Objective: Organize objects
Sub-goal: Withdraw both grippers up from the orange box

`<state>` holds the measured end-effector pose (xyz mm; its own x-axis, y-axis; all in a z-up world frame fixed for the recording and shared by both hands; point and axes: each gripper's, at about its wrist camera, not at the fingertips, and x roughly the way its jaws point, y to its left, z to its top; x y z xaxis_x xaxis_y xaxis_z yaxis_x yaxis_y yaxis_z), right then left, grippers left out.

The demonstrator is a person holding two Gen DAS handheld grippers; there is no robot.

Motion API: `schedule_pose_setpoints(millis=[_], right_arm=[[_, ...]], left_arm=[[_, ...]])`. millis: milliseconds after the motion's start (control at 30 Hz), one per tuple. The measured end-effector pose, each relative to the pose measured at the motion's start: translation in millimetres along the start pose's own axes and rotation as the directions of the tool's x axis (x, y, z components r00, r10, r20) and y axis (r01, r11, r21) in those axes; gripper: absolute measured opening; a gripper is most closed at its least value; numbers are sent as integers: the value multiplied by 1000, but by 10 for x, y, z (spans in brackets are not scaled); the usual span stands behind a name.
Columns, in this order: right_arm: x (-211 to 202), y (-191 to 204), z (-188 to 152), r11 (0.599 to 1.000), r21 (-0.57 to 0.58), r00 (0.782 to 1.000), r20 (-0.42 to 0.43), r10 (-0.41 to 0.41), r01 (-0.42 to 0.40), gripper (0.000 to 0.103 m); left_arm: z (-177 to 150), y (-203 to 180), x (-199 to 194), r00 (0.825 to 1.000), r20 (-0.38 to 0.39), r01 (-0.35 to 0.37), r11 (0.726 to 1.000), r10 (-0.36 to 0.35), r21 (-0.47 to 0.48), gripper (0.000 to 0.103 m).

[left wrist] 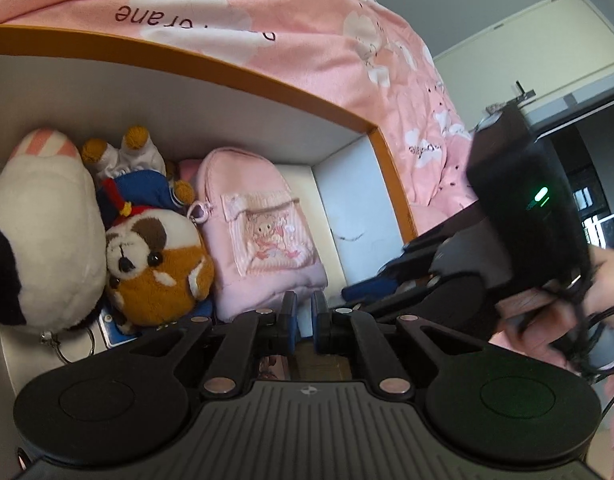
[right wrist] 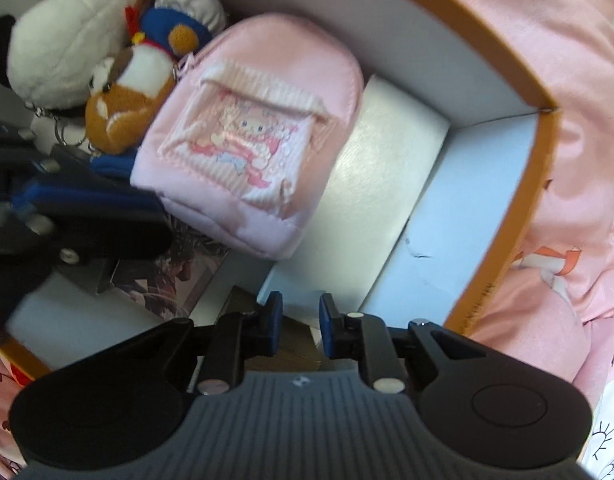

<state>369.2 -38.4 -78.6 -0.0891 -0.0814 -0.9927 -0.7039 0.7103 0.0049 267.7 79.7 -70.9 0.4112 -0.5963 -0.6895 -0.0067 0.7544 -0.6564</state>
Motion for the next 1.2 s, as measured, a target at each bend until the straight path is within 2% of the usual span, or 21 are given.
schedule_pose_setpoints(millis=[100, 167, 233, 333, 400, 533, 633, 700, 733, 833, 900, 1000, 1100, 1200], right_arm=[[-111, -51, -70, 999, 27, 999, 34, 19, -20, 22], [-207, -69, -139, 999, 41, 997, 76, 31, -34, 31], [-299, -70, -222, 998, 51, 993, 117, 30, -36, 33], [-436, -55, -365, 998, 57, 983, 180, 29, -40, 38], [-516, -54, -470, 996, 69, 974, 222, 36, -53, 42], [-708, 53, -735, 995, 93, 945, 328, 6, -39, 57], [-819, 169, -957, 994, 104, 912, 410, -25, -19, 61], [-899, 186, -1059, 993, 116, 882, 469, -32, -25, 64], [-964, 161, -1079, 992, 123, 865, 500, -34, -32, 66], [-1097, 180, -1247, 987, 151, 801, 598, -41, -63, 70], [-1157, 222, -1367, 982, 170, 758, 650, -52, -78, 75], [-1223, 287, -1580, 976, 194, 682, 727, -77, -97, 82], [-1250, 368, -1797, 970, 221, 609, 785, -116, -99, 86], [-1233, 458, -2000, 966, 244, 533, 831, -161, -88, 95]], left_arm=[[-48, -92, 4, 999, 9, -34, 999, 34, 32, 6], [-90, -167, -30, 998, 20, -54, 997, 53, 53, 8], [-138, -249, -98, 996, 44, -78, 994, 75, 72, 14], [-216, -372, -219, 990, 89, -118, 988, 109, 103, 17], [-269, -448, -316, 984, 126, -142, 984, 127, 109, 25], [-422, -598, -542, 957, 236, -201, 972, 168, 124, 33], [-552, -697, -697, 930, 316, -237, 963, 187, 129, 45], [-635, -750, -788, 906, 368, -270, 955, 208, 125, 56], [-683, -777, -834, 893, 393, -288, 950, 219, 124, 58], [-800, -859, -972, 847, 470, -337, 935, 249, 113, 73], [-884, -896, -1068, 810, 526, -365, 925, 259, 107, 85], [-990, -979, -1176, 748, 595, -434, 895, 294, 103, 89], [-1081, -1049, -1220, 682, 644, -526, 844, 348, 101, 90], [-1174, -1085, -1229, 620, 683, -595, 799, 386, 89, 90]])
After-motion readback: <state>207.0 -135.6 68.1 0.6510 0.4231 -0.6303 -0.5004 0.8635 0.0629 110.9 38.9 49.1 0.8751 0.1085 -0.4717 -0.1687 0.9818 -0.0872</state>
